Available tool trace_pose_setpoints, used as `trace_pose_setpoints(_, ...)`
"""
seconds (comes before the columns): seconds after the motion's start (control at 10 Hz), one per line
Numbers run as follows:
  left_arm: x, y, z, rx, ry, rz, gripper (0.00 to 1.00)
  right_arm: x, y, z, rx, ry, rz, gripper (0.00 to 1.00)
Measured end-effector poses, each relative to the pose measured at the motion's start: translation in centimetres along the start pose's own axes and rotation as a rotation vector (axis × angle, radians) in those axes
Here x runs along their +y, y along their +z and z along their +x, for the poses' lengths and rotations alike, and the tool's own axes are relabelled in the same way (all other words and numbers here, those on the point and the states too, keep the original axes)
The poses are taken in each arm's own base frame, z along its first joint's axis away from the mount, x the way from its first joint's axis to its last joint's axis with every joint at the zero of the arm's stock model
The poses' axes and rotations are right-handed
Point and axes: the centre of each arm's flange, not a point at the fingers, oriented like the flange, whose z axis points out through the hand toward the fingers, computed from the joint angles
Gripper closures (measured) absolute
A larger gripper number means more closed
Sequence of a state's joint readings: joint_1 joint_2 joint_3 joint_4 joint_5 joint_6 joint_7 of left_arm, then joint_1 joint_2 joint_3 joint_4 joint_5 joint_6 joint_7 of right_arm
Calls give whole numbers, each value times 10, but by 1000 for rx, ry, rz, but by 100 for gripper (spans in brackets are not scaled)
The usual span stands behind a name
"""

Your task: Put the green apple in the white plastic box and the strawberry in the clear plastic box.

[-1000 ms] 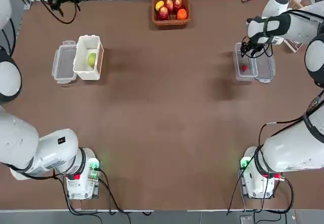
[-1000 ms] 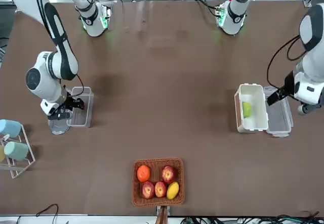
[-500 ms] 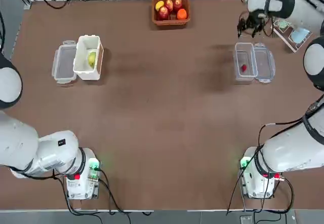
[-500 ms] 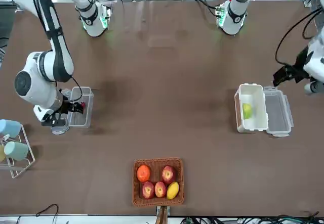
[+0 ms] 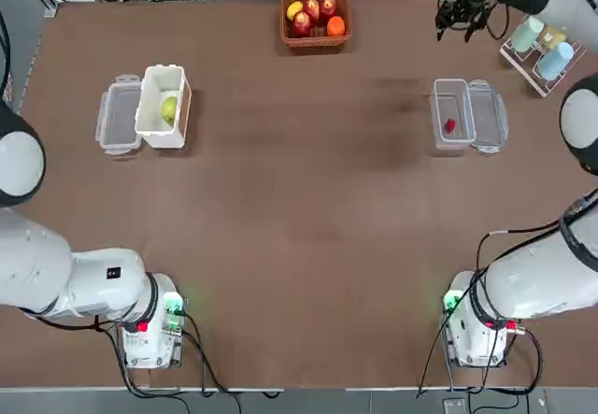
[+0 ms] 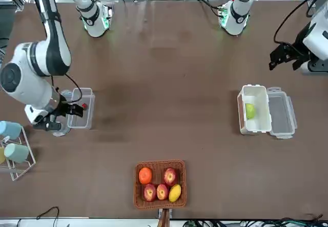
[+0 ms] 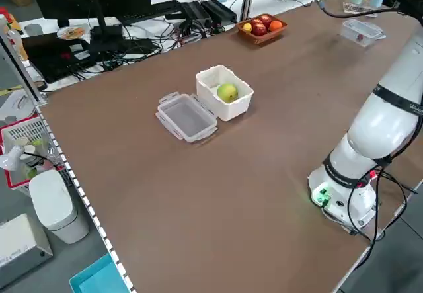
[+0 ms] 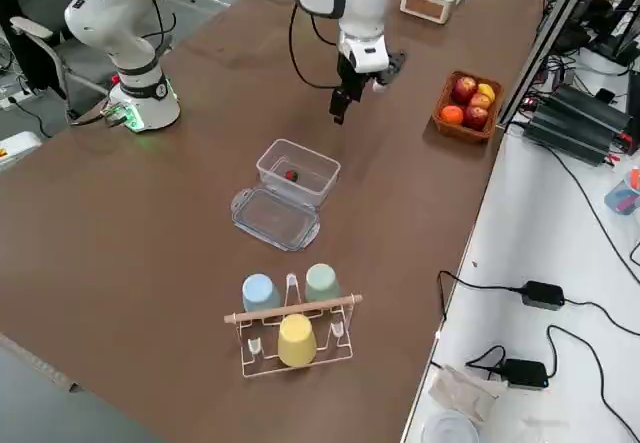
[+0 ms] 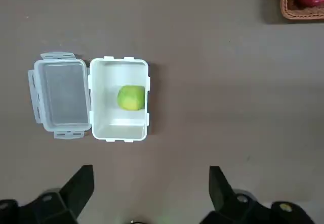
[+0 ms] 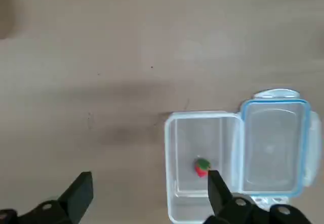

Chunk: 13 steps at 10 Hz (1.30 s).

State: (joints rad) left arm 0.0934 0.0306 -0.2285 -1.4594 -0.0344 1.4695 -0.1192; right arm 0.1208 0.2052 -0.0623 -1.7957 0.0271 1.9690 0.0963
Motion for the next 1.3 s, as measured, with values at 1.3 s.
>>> trace_pose_setpoints(1.3,1,2,1,-6,22,0,0,30,-157,-56,6,43,-4,0)
